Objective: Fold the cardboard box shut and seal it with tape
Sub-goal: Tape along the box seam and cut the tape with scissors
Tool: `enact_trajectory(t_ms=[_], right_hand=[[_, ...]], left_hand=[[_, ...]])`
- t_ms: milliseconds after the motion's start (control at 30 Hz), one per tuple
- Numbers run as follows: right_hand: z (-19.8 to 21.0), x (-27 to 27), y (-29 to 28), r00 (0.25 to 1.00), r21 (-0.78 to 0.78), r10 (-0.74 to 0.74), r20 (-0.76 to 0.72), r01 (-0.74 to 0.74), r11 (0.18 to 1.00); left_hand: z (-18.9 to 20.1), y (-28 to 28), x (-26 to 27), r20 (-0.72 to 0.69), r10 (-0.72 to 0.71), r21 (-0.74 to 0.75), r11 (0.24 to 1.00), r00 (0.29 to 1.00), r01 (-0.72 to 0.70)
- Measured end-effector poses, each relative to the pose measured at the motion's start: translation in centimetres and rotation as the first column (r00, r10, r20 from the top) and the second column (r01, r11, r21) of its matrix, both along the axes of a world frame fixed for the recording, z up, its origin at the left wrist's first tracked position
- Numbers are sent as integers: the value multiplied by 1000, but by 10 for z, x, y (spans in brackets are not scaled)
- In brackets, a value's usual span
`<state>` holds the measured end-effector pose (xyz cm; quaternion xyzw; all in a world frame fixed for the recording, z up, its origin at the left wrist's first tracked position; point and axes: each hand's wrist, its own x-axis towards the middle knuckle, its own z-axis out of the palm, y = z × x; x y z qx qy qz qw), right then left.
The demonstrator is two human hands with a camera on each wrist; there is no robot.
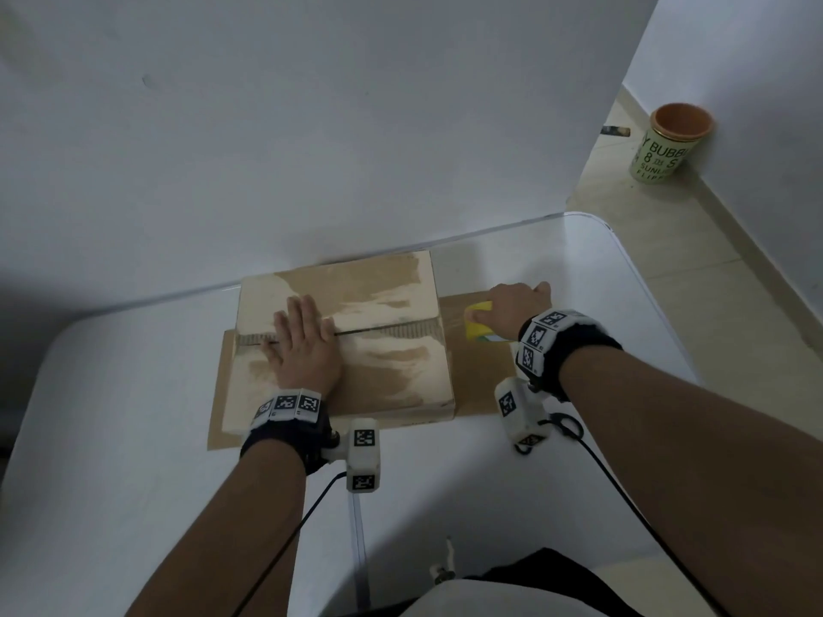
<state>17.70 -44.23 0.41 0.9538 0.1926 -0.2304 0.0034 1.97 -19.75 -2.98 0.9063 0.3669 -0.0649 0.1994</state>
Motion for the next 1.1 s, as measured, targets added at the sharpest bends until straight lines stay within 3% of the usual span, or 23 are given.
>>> enact_trajectory(t_ms=[400,500,600,733,800,967,1100], right_hand=[[-11,-18,30,999,-25,41,-31,-42,999],[-10,-19,28,998,41,-1,-57,3,999],[-8,-18,27,996,46,-28,-80,31,998],[-14,-15,31,984,102,-91,-152,107,989],[-17,-12,28,972,150,-97,-215,131,980],[-10,-2,11,940,246,-67,-334,156,957],[-7,3,-1,908,293,-148,-392,276,915]], left_hand=[[-2,0,-1,34,-16,45,999,999,14],[2,-7,9,25,-206,98,974,978,202],[3,-32,31,34,-421,87,905,906,417],[4,-77,63,-19,-597,110,796,802,595],[4,-95,75,-58,-637,102,762,769,639],[2,-101,78,-83,-628,129,763,774,633],[3,-91,72,-86,-627,148,760,774,633]])
